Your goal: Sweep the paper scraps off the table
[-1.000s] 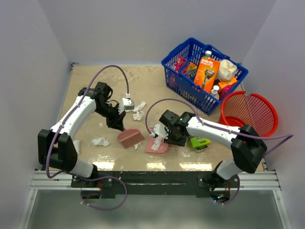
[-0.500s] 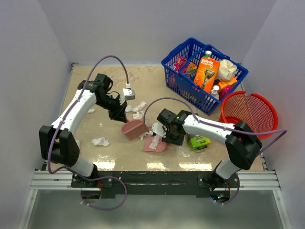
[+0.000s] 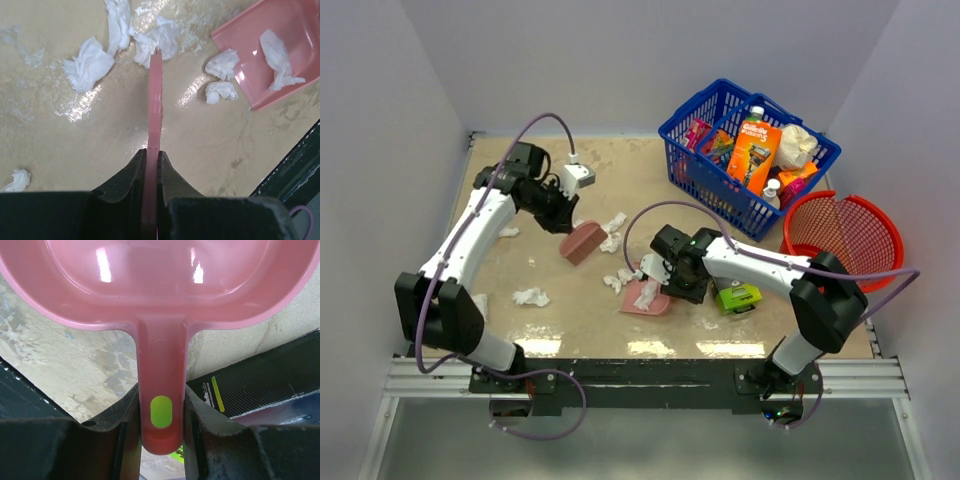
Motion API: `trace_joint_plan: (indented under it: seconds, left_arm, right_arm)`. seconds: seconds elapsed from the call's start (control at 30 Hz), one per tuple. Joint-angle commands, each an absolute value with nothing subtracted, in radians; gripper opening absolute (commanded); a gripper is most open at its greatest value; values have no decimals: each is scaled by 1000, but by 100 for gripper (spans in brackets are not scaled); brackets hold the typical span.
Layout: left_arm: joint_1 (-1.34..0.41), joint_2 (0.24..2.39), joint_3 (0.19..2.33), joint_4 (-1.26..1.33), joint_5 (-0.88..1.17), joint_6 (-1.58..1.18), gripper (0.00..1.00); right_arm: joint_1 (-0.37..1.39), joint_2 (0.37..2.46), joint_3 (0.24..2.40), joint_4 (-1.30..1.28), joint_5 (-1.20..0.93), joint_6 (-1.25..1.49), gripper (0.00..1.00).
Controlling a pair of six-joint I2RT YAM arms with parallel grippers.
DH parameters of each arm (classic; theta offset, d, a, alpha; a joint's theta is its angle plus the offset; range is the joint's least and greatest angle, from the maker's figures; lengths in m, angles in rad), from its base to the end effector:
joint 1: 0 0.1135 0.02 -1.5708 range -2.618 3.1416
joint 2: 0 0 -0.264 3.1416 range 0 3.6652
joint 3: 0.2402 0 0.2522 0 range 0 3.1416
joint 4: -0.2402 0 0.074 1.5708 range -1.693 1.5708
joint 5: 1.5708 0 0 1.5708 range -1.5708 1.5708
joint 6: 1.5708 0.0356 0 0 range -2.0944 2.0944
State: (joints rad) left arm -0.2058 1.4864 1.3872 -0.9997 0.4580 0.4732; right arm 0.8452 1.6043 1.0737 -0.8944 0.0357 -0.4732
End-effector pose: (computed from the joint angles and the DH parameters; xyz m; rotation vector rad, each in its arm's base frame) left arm 0.2861 -0.0758 0.3176 0.9922 2.3767 -0.5116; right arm 0.1910 0.2134 0.1967 -1.8293 2.3673 -0.0121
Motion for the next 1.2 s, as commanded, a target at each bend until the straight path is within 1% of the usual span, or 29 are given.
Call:
trace_joint_plan:
  seconds: [0.0, 0.13, 0.27, 0.4, 0.47, 0.5, 0.57, 0.67, 0.7, 0.83, 1.0, 1.07, 1.17]
  left_arm:
    - [-274, 1534, 1408, -1002, 384, 492, 0]
    - [-325, 1542, 1378, -960, 399, 492, 0]
    - [-394, 1617, 1399, -973, 434, 477, 0]
    - [-451, 1666, 1452, -950, 575, 416, 0]
    - [-453, 1706, 1486, -950, 653, 390, 0]
    - [-451, 1719, 1527, -956, 726, 371, 0]
    - [-453, 1739, 1563, -953, 768, 357, 0]
    - [-448, 1746, 1618, -959, 735, 353, 0]
    - [-439, 1744, 1635, -969, 695, 354, 0]
    - [-407, 1706, 1641, -963, 632, 351, 0]
    - [-393, 1664, 1669, -933, 609, 360, 0]
    - [-393, 1658, 1702, -930, 550, 360, 0]
    - [-393, 1669, 1747, -954, 354, 405, 0]
  right_arm:
    - [844, 1617, 1114, -896, 41, -448, 0]
    - [845, 1620, 1118, -888, 40, -443, 0]
    - [844, 1623, 1120, -882, 41, -442, 0]
    - [844, 1638, 1137, -877, 37, -442, 0]
    - [845, 1644, 1143, -874, 34, -440, 0]
    - [844, 1649, 1146, -874, 34, -440, 0]
    - [844, 1651, 1149, -874, 35, -439, 0]
    - [844, 1632, 1137, -874, 44, -436, 0]
    - [842, 1623, 1129, -870, 48, -434, 0]
    - [815, 1534, 1056, -818, 23, -402, 0]
    - [784, 1540, 1039, -781, 15, -387, 0]
    - [784, 1568, 1043, -787, 14, -387, 0]
    - [781, 1578, 1045, -793, 3, -385, 0]
